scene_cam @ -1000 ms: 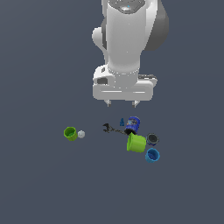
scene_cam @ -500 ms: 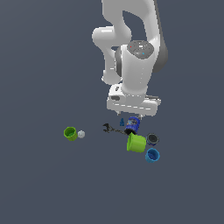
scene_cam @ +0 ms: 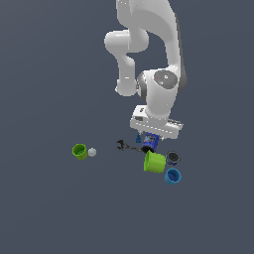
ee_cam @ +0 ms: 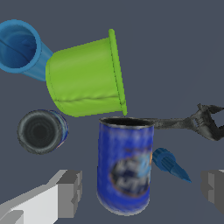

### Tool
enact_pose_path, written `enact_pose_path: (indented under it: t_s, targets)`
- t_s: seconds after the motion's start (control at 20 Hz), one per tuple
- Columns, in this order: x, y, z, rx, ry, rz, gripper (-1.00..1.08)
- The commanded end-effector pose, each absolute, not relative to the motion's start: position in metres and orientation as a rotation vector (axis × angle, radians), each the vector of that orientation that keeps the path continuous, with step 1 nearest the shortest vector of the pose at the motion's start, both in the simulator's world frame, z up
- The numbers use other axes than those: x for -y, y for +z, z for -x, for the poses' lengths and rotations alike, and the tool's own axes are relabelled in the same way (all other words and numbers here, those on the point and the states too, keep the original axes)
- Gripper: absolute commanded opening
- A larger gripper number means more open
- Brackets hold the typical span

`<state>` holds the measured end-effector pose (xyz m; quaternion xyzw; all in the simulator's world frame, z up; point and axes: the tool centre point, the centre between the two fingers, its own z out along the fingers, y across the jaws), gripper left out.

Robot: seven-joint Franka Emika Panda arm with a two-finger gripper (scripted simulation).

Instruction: Pick up a designated object from a clutter of objects.

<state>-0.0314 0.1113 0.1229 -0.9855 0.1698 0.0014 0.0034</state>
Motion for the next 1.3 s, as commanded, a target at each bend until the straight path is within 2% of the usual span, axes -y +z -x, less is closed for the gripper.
enact_pose_path:
  t_s: [0.0,0.6,1.25]
  targets:
    - [-0.115,0.112,0.036,-0.566,0.001,3.086,1.0]
    - [-0.12,0.097,0.042,-0.594,0.002,3.085,1.0]
    - [-0.12,0.052,0.043,-0.599,0.0,3.084,1.0]
